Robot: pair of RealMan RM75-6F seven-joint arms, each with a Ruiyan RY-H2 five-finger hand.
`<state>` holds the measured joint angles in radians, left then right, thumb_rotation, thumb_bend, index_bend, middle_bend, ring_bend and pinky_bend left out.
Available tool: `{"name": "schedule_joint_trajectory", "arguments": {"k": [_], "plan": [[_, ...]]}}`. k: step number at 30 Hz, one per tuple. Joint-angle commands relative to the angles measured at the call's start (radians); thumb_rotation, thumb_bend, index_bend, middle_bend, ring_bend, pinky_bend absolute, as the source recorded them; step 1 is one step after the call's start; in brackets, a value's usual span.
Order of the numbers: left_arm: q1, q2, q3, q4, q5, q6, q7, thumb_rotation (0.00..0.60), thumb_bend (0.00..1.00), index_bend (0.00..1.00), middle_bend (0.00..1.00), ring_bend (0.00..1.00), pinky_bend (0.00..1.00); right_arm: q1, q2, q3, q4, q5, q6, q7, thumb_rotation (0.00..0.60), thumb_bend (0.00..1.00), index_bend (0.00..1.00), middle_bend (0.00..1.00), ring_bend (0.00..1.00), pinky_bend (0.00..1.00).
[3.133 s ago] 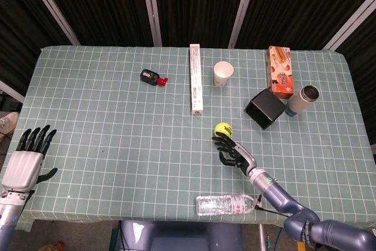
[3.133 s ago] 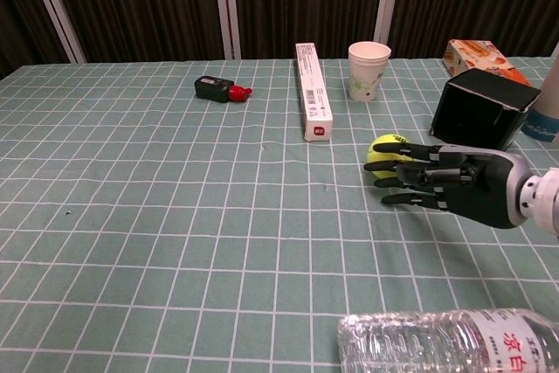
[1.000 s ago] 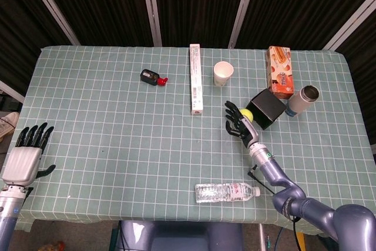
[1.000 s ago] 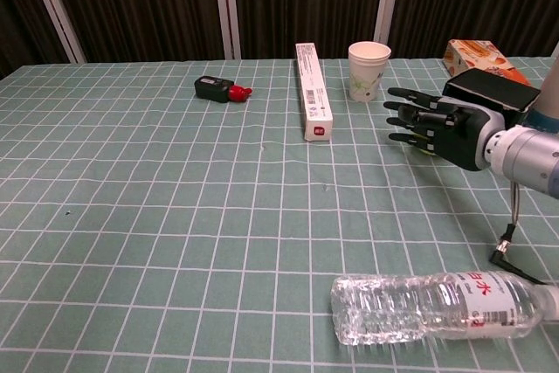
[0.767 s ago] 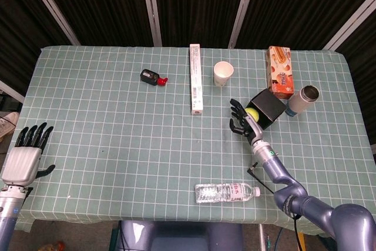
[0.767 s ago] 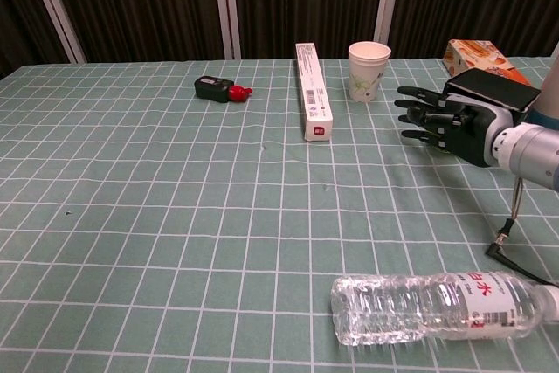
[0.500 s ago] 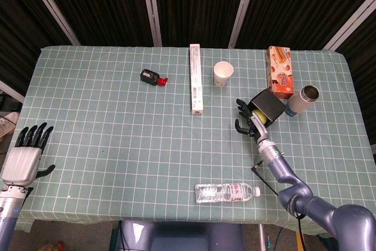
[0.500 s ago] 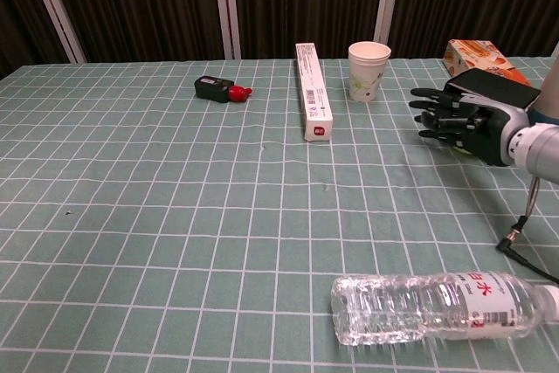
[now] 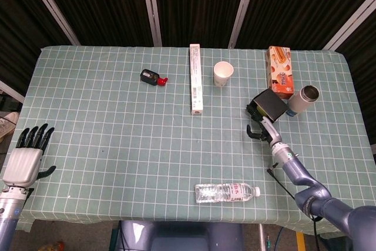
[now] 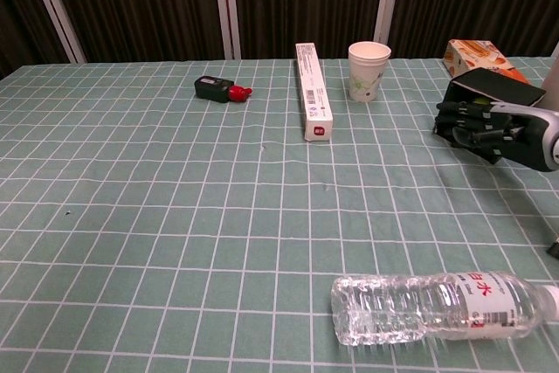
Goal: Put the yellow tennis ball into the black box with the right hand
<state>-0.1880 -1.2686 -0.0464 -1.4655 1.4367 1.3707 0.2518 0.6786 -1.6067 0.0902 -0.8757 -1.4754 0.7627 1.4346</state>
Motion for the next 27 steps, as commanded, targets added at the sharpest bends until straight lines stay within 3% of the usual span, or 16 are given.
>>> {"name": "schedule_joint_trajectory", "arguments": {"k": [1,10,20,24,27], "plan": [[0.0,-0.001,0.001,-0.003,0.0,0.001,0.003,0.6,0.12,0.0,0.0,0.0,0.01,-0.002,0.026,-0.018,-0.014,-0.017,-0.003,-0.01,0.6,0.68,0.0,0.05,0.01,0.0],[0.0,0.0,0.005,-0.011,0.007,0.004,0.009,0.6,0.12,0.0,0.0,0.0,0.01,-0.028,0.076,-0.033,-0.096,-0.048,0.08,-0.014,0.6,0.68,0.0,0.05,0.01,0.0],[0.022,0.027,0.023,-0.031,0.06,0.061,-0.031,0.6,0.12,0.0,0.0,0.0,0.01,-0.108,0.267,-0.121,-0.419,-0.177,0.284,-0.039,0.6,0.68,0.0,0.05,0.01,0.0],[0.037,0.043,0.04,-0.042,0.1,0.097,-0.055,0.6,0.12,0.0,0.0,0.0,0.01,-0.154,0.35,-0.165,-0.523,-0.221,0.363,-0.104,0.6,0.68,0.0,0.05,0.01,0.0],[0.048,0.055,0.053,-0.05,0.133,0.124,-0.068,0.6,0.12,0.0,0.0,0.0,0.01,-0.201,0.403,-0.192,-0.559,-0.256,0.434,-0.261,0.6,0.67,0.0,0.04,0.0,0.0]]}}
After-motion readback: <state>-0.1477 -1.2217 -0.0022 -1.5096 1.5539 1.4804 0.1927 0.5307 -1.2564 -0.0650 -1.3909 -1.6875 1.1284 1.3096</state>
